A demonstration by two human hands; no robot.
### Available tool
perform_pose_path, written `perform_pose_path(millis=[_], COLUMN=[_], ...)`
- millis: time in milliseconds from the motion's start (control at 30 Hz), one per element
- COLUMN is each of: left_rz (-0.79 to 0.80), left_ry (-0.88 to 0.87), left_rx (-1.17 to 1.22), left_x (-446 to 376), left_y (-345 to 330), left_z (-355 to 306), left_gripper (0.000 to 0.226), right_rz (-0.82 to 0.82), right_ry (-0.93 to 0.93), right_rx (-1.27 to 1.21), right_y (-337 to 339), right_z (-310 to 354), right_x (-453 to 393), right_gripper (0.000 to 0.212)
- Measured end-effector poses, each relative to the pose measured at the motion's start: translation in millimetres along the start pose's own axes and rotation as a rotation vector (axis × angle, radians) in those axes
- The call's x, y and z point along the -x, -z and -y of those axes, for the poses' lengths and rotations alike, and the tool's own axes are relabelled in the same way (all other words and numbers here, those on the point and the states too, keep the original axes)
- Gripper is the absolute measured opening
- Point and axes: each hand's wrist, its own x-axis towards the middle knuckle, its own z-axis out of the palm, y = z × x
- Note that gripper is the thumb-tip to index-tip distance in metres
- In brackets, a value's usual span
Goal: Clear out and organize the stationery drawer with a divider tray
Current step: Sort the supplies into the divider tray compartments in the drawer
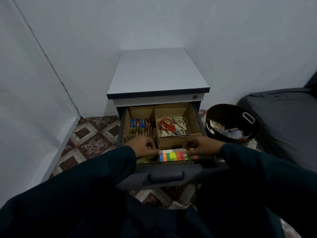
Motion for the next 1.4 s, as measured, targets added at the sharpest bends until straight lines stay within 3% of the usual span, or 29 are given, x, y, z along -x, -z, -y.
perform_pose_path(millis=[133,433,667,933,1167,1400], left_rz=[0.155,0.31,0.201,0.286,0.307,0.287], left_ry=[0.063,-0.056,-0.216,-0.304,-0.309,-0.26], left_rx=[-0.099,-0.405,-0.545,-0.676,-0.7,-0.712], left_x=[17.1,38.0,40.6,32.1,23.1,5.0], left_y=[4.2,7.9,3.5,6.1,8.9,25.3], left_z=[18.9,22.2,28.3,23.7,25.1,27.5], left_gripper=[0.049,0.075,0.054,0.051,0.05,0.048], right_rz=[0.195,0.325,0.293,0.35,0.398,0.309], right_ry=[-0.041,-0.061,0.036,0.069,0.077,0.105], right_rx=[0.05,0.267,0.357,0.409,0.44,0.404], right_y=[-6.2,-12.7,-11.6,-7.5,-1.3,16.1], right_z=[6.2,22.5,25.3,25.8,26.0,20.4], right_x=[6.2,6.2,3.5,-5.7,-13.3,-28.4], right_gripper=[0.057,0.063,0.049,0.047,0.049,0.046])
